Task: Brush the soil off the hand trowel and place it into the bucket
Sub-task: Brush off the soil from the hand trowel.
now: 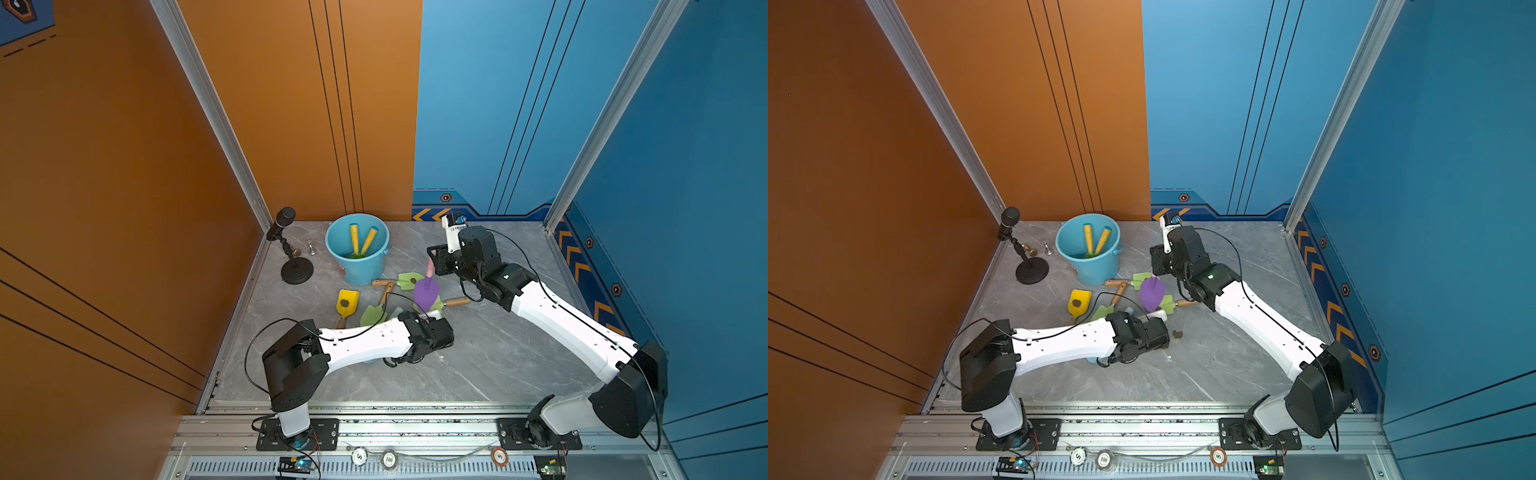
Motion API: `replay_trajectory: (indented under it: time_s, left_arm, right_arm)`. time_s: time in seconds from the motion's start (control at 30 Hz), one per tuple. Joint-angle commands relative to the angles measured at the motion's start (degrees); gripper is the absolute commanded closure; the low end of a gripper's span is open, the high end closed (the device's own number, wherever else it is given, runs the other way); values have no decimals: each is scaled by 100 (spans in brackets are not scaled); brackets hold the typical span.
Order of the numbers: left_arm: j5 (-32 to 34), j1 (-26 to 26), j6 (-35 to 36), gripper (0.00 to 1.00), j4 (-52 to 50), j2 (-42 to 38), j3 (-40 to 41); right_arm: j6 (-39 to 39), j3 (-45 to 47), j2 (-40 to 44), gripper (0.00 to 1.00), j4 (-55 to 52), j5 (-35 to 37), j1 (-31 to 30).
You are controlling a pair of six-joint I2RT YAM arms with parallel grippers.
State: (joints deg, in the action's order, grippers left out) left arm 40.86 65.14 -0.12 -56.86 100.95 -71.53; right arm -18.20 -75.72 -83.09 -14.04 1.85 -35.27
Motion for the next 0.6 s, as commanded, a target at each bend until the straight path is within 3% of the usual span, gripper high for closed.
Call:
replay_trajectory:
  time_s: [0.0,0.23,0.4,0.57]
  left_arm:
    - [-205,98,-335,100,-31,-334,-14]
    - [-429,-323,-186,100,-29,-1299,-471]
    - [-574,-806,52,100,189,-1293,-269]
    - [-746,-900,-24,100,418,-1109,99]
  right_arm:
    - [127,-272,-58,93,-140,-125,31]
    - [203,-275,-33,93,-205,-241,14]
    - [192,-273,84,93,-193,-290,-32]
    - [185,-328,151,95,-200,-436,-15]
